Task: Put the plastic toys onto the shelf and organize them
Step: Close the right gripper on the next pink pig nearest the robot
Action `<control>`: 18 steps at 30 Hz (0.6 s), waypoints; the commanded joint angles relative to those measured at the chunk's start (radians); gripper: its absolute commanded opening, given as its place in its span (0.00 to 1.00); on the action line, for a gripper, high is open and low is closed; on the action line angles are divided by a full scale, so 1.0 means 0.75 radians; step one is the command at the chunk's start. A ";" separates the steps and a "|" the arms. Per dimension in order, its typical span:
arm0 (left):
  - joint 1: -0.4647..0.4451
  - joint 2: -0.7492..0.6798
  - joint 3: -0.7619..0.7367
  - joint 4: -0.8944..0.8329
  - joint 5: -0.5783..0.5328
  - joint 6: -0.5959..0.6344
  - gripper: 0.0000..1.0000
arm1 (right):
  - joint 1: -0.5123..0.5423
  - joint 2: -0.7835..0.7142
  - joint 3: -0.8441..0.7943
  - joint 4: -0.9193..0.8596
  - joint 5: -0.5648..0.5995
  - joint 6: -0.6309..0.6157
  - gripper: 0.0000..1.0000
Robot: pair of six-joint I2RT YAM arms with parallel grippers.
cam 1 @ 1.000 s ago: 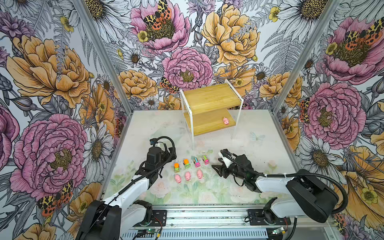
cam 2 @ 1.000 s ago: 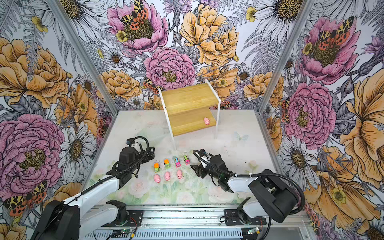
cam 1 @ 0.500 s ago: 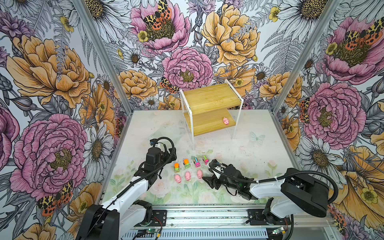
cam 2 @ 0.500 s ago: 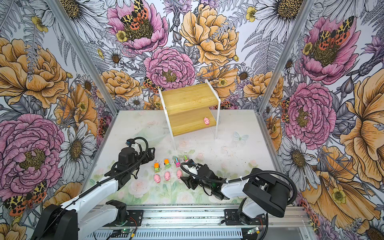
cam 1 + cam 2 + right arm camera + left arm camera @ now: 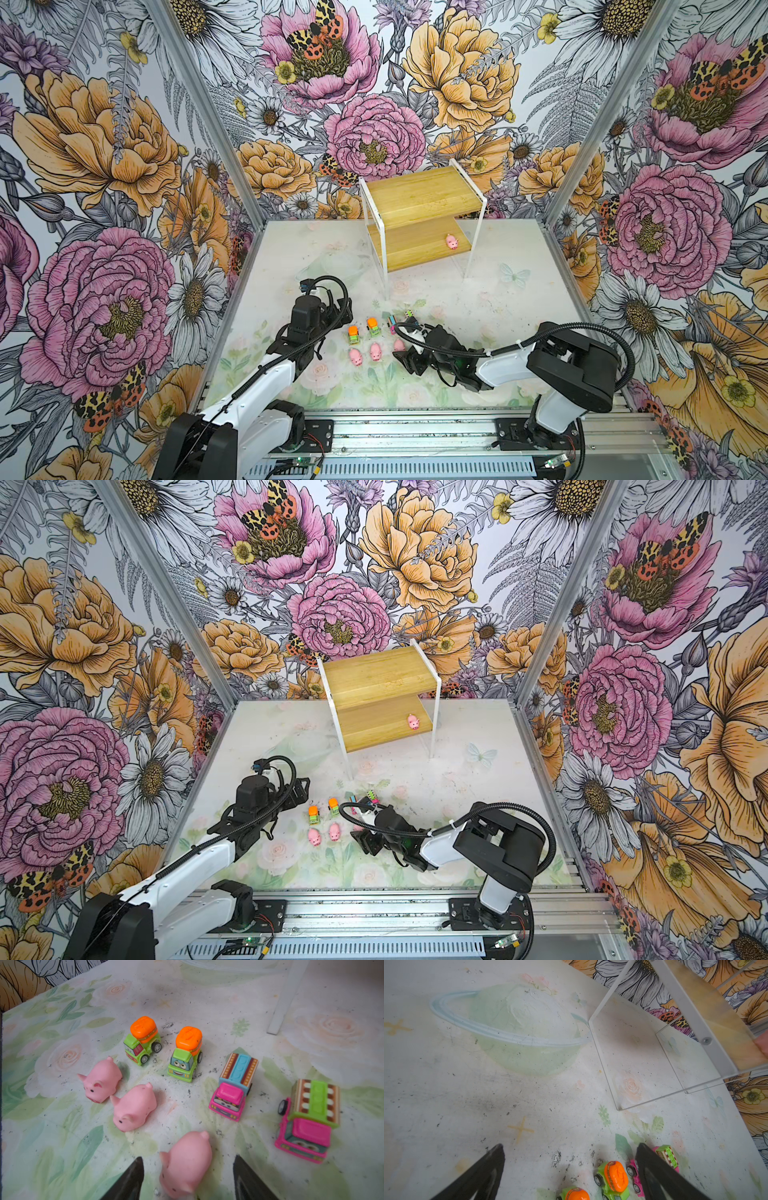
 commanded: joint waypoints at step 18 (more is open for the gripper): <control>0.033 -0.041 0.002 -0.055 -0.002 0.019 0.99 | -0.076 0.113 0.073 -0.034 -0.258 -0.078 0.38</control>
